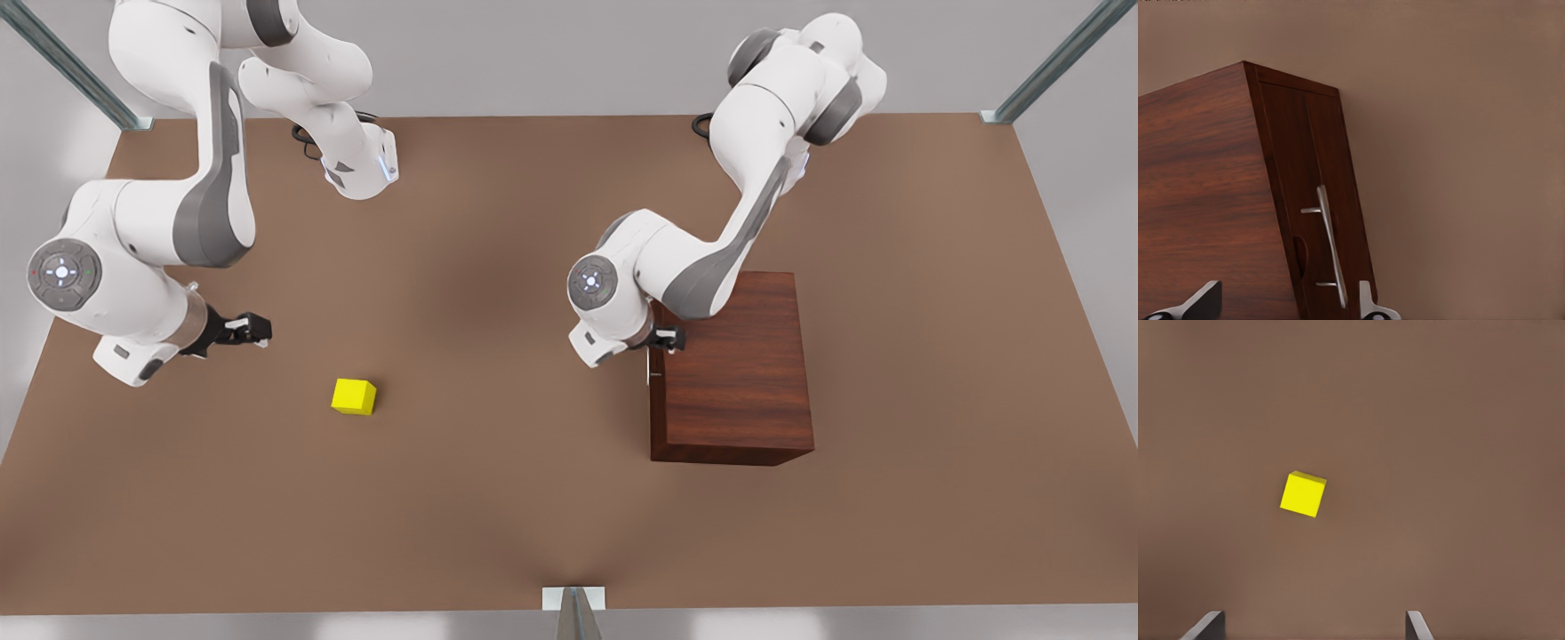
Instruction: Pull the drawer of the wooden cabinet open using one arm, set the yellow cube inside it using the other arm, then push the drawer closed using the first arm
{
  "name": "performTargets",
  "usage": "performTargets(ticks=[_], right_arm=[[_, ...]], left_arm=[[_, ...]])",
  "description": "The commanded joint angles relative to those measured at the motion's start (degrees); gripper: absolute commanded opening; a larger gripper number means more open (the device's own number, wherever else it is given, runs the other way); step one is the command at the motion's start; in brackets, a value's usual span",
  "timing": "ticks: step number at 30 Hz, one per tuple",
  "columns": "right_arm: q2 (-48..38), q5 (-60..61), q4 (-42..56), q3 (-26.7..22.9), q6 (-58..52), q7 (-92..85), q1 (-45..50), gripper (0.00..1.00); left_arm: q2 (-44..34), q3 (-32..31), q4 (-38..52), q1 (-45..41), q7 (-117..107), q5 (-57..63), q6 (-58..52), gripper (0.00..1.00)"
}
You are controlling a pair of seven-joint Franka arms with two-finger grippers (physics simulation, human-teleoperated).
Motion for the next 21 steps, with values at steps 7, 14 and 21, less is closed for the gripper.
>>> performTargets(ticks=[7,14,21], right_arm=[[0.3,0.1,-0.3,0.0,0.8,-2.1,-0.1,1.00],[0.5,0.1,-0.4,0.0,1.2,-2.1,-0.3,1.00],[0.5,0.1,-0.8,0.0,1.7,-2.1,-0.4,1.00]], left_arm=[[2.0,0.3,-0.6,-3.4,-29.9,1.4,5.3,1.00],[3.3,1.9,-1.6,-3.7,-32.0,2.4,4.4,1.00],[4.4,1.9,-1.6,-3.6,-31.7,2.7,4.5,0.95]])
